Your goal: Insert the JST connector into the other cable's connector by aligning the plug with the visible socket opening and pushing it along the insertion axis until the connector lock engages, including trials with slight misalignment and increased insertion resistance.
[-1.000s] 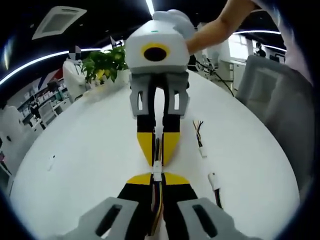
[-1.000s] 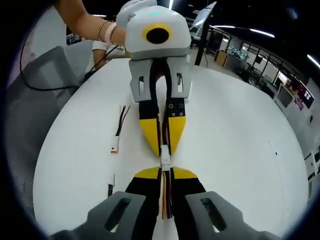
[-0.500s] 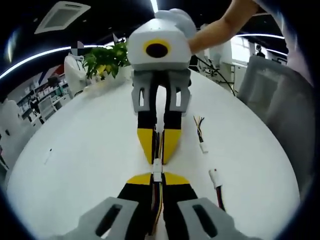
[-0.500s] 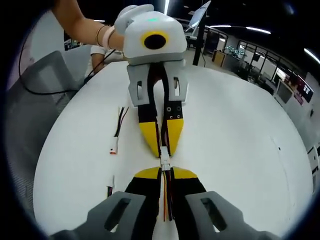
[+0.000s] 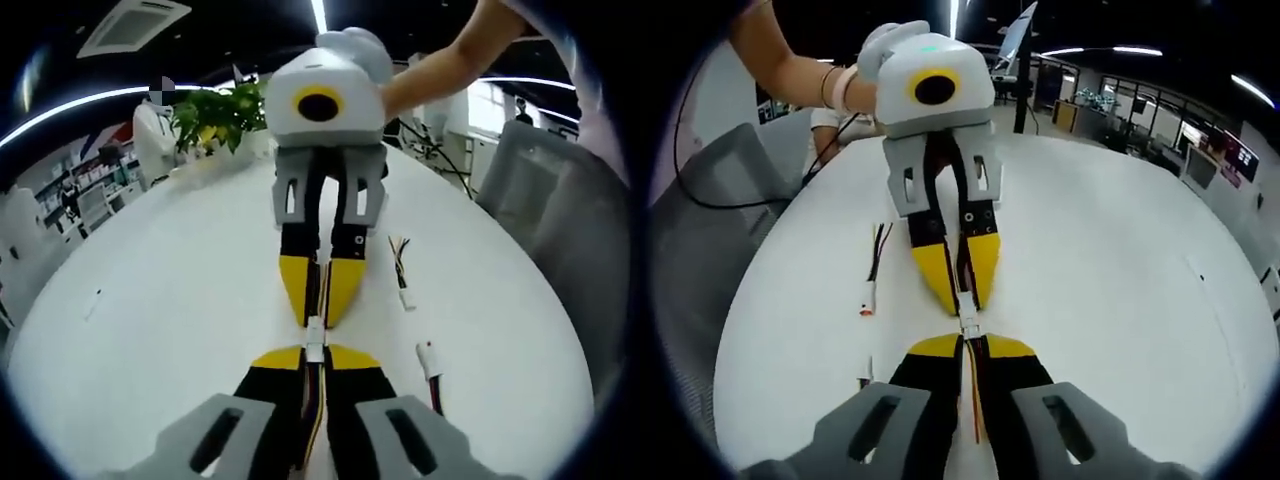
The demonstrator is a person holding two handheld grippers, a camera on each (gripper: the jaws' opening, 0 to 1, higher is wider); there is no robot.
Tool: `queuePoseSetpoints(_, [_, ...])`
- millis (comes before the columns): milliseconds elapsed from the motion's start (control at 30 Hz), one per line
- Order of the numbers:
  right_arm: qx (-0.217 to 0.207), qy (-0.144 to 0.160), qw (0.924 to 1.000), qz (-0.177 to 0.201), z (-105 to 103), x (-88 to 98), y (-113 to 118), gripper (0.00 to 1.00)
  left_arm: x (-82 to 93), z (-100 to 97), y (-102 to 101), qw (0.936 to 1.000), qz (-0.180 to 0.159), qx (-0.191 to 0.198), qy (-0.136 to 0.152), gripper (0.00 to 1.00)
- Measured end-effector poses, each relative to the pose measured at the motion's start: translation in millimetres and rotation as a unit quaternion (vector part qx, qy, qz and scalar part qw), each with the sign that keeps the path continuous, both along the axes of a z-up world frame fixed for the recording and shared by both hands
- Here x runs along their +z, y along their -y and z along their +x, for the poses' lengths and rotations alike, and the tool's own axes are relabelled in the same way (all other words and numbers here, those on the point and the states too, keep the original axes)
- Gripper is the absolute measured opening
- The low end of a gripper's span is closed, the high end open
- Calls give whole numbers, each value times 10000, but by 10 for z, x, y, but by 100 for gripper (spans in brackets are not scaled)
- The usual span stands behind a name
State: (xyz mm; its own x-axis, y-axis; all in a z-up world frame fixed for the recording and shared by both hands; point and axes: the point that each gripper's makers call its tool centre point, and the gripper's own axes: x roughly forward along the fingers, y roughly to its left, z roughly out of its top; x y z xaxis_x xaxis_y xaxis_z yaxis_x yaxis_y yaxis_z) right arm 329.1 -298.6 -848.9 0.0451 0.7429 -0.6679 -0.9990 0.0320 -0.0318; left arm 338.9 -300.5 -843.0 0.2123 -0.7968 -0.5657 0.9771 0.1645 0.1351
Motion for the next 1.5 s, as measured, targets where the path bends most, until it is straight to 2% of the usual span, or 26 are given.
queuePoseSetpoints(233, [-127, -68, 9998, 124, -14, 6, 2, 7, 3, 28, -10, 9998, 57, 178, 17, 4])
queuePoseSetpoints(333, [-193, -103, 9996, 170, -22, 9, 2, 9, 12, 55, -25, 9994, 36, 330, 15, 10])
queuePoseSetpoints(400, [-249, -146, 9993, 220, -34, 13, 1, 10, 7, 42, -30, 9991, -9, 408, -81, 16])
queuePoseSetpoints(533, [-327, -117, 9990, 273, -37, 11, 12, 13, -4, -13, -24, 9987, -118, 451, -190, 16])
queuePoseSetpoints(633, [-376, -115, 9988, 290, -36, 14, 30, 14, -7, 4, -42, 9973, -189, 658, -273, 19])
queuePoseSetpoints(700, [-407, -95, 9986, 326, -29, 26, 43, 18, -18, 12, -63, 9954, -205, 823, -442, 22])
queuePoseSetpoints(1000, [-575, -18, 9975, 420, 11, 95, 80, 33, 7, 93, -130, 9948, -100, 990, -193, 40])
queuePoseSetpoints(1133, [-597, 152, 9970, 459, 36, 144, 98, 41, 15, 92, -149, 9950, -59, 991, -142, 49])
queuePoseSetpoints(1333, [-633, 203, 9965, 511, 39, 222, 117, 44, 70, 101, -183, 9947, 11, 1024, 35, 55])
queuePoseSetpoints(1500, [-672, 218, 9957, 606, 28, 308, 134, 44, 220, 112, -184, 9943, -121, 1045, 184, 55])
